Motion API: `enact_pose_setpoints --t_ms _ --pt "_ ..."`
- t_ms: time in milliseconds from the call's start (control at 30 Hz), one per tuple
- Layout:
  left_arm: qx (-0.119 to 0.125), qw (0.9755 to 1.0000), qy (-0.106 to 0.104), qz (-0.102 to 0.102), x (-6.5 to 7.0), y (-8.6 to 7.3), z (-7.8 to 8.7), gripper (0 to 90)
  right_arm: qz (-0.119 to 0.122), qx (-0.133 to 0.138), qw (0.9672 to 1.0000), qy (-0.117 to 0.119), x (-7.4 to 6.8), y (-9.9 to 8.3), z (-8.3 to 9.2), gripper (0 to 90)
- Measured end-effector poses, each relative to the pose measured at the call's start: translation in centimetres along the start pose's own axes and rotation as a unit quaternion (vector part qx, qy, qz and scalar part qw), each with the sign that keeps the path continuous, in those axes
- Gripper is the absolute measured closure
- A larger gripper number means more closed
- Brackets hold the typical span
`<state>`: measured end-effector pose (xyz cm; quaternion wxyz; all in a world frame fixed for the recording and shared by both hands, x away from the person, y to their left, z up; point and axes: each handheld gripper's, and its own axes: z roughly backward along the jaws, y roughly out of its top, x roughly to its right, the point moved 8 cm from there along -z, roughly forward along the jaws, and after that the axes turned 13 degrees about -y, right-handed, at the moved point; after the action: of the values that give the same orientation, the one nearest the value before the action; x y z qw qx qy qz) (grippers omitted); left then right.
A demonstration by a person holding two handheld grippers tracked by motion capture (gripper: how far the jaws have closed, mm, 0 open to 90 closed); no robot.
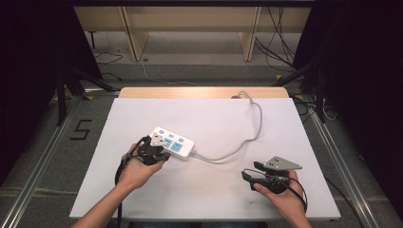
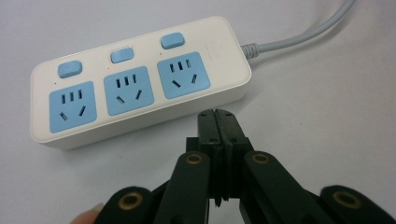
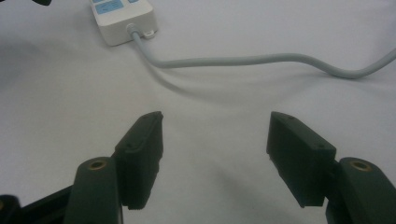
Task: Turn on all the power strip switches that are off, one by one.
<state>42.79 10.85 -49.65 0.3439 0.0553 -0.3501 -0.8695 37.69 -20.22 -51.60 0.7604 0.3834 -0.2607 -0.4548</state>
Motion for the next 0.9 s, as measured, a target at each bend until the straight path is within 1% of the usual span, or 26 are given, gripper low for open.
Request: enact_pose_setpoints --t_ms 133,200,367,733,900 --pt "-0.002 1.0000 0.001 0.004 -0.5 1.0 -0.2 89.6 0.001 0.000 1.0000 0.001 -0.1 0.0 -0.1 36.9" --pt "-0.007 1.0000 0.002 0.004 -0.7 1.3 -0.2 89.6 0.001 -0.001 1.0000 0.002 -0.1 0.0 -0.1 36.8" --pt "-0.009 0.9999 0.003 0.003 -1.0 2.3 -0.5 89.6 0.000 0.000 1.0000 0.003 -0.1 0.0 -0.1 36.6" --pt "-0.023 0.9997 0.001 0.004 -1.5 3.2 -1.3 89.7 0.000 -0.001 1.0000 0.003 -0.2 0.0 -0.1 36.5" --pt "-0.025 0.9996 0.001 0.010 -1.9 3.6 -1.6 89.7 0.000 -0.002 1.0000 0.004 -0.2 0.0 0.0 36.5"
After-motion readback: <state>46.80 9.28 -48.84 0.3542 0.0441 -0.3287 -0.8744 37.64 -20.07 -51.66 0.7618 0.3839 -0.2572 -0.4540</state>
